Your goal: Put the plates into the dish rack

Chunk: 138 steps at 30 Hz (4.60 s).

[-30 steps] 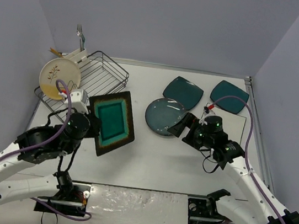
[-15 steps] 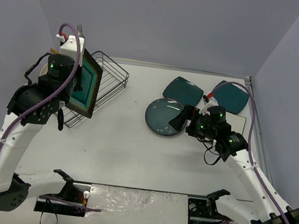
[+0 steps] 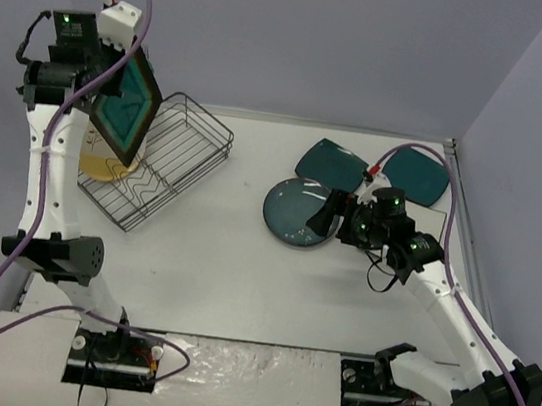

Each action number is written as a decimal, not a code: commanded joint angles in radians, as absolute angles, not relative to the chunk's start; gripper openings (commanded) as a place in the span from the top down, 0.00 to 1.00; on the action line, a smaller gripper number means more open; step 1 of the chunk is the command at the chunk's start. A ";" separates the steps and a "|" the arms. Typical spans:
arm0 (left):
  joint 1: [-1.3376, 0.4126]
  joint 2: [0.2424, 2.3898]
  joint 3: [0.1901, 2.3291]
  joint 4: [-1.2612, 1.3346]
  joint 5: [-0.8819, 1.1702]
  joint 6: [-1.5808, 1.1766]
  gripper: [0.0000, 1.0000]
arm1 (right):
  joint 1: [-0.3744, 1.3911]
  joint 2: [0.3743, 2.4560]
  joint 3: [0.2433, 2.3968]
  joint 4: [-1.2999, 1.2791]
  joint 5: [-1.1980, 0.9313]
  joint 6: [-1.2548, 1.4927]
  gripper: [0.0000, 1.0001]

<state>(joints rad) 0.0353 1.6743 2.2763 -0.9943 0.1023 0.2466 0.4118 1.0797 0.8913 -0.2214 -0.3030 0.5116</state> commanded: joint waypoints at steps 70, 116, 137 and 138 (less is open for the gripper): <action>0.095 1.763 1.885 -0.618 0.038 0.761 0.72 | 0.316 1.305 0.911 0.040 -0.467 0.498 0.03; -0.225 0.996 1.255 -0.689 0.237 -0.422 0.03 | 0.213 1.496 0.752 0.312 -0.339 0.636 0.11; -0.231 0.992 1.131 -0.660 0.311 -0.482 0.03 | 0.216 1.791 0.746 0.543 -0.361 0.783 0.49; -0.232 0.992 1.126 -0.653 0.314 -0.492 0.03 | 0.216 1.793 0.740 0.548 -0.362 0.779 0.56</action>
